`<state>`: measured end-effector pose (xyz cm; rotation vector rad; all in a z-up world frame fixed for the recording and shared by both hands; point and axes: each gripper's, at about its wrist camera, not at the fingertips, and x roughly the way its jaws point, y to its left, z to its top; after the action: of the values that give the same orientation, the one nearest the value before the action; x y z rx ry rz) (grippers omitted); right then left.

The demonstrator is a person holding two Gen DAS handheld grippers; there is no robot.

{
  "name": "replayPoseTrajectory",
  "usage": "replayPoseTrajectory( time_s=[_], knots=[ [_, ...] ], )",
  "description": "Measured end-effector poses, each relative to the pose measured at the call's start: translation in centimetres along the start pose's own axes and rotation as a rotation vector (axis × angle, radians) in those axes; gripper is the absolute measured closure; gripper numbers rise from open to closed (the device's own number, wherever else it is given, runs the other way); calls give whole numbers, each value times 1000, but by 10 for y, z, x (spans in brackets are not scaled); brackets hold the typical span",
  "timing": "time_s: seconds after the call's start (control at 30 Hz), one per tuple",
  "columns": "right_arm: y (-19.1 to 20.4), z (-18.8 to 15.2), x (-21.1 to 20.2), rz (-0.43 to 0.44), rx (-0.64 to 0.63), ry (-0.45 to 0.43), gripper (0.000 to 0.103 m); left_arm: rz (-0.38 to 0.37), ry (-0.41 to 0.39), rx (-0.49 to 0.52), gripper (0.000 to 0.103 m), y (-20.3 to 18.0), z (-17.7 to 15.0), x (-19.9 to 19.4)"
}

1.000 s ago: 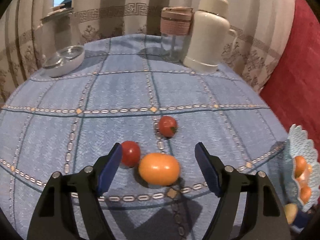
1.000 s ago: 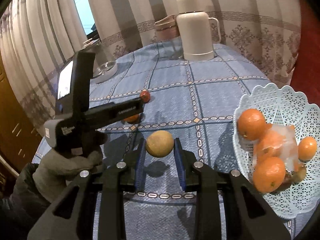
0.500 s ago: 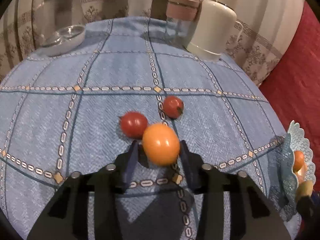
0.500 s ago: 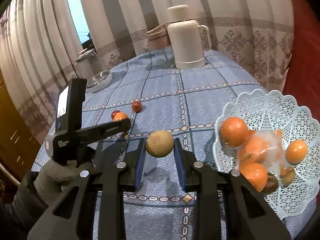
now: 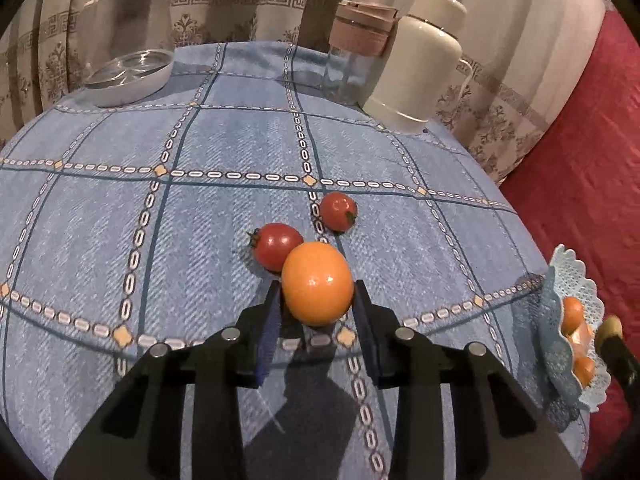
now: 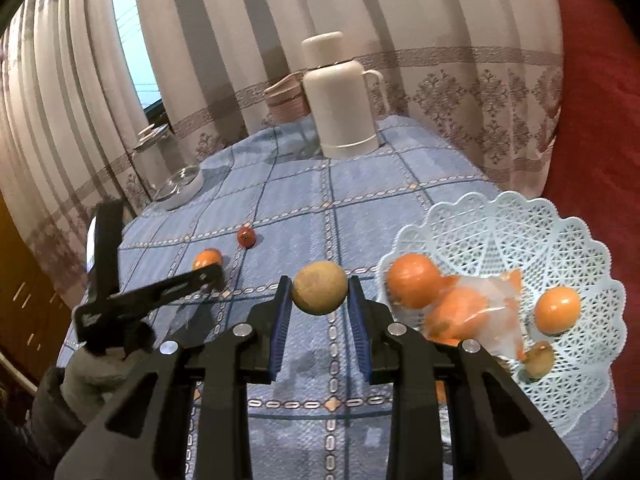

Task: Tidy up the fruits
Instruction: 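Carry the brown fruit into the white basket and open the right gripper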

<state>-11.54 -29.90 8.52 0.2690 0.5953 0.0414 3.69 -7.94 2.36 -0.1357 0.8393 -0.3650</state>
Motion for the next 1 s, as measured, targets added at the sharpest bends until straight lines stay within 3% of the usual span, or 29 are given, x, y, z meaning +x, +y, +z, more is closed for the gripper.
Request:
replayPoseTrajectory(
  time_s=[0.63, 1.0],
  knots=[
    [-89, -6, -43, -207, 147, -46, 74, -57, -33, 50, 68, -15, -16, -35],
    [-110, -10, -47, -249, 174, -39, 74, -71, -49, 71, 68, -26, -18, -47]
  ],
)
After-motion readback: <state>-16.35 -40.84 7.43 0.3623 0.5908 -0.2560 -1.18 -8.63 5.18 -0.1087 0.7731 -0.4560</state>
